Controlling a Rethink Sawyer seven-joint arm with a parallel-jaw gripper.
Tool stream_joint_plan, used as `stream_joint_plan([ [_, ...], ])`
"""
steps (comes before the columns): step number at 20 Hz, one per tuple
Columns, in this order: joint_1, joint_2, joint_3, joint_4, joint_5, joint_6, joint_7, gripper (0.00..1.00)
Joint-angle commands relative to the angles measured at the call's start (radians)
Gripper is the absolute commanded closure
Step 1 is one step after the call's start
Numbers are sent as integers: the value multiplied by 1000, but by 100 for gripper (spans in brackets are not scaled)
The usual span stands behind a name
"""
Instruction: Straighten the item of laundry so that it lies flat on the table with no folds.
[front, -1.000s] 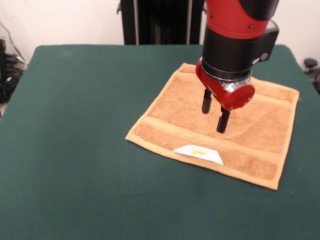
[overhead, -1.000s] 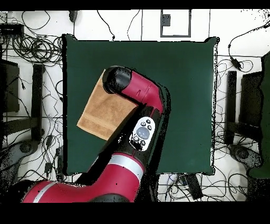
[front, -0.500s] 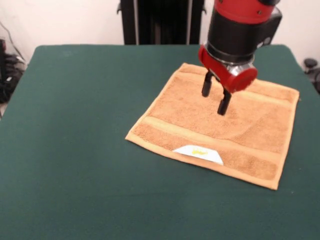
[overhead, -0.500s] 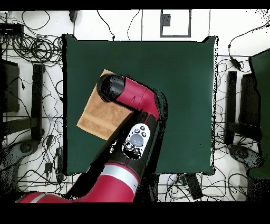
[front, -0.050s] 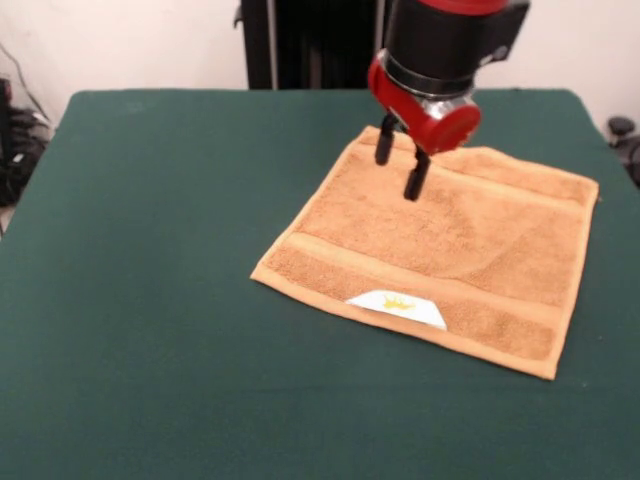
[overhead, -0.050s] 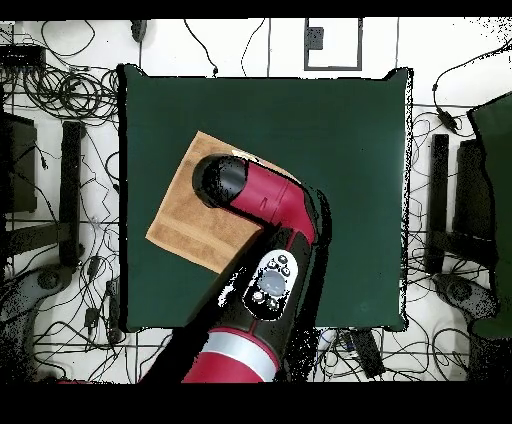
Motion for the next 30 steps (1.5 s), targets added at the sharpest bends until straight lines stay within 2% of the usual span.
stream_joint_plan([
  [1, -26, 3, 199, 226, -51, -118, -17, 0],
  [7, -20, -23, 187, 238, -124, -213, 6, 0],
  [9, -31, -33, 196, 247, -138, -211, 5, 0],
  [17, -99, -35, 316, 354, -117, -261, 28, 0],
  [30, -176, -18, 446, 435, -120, -391, 76, 0],
])
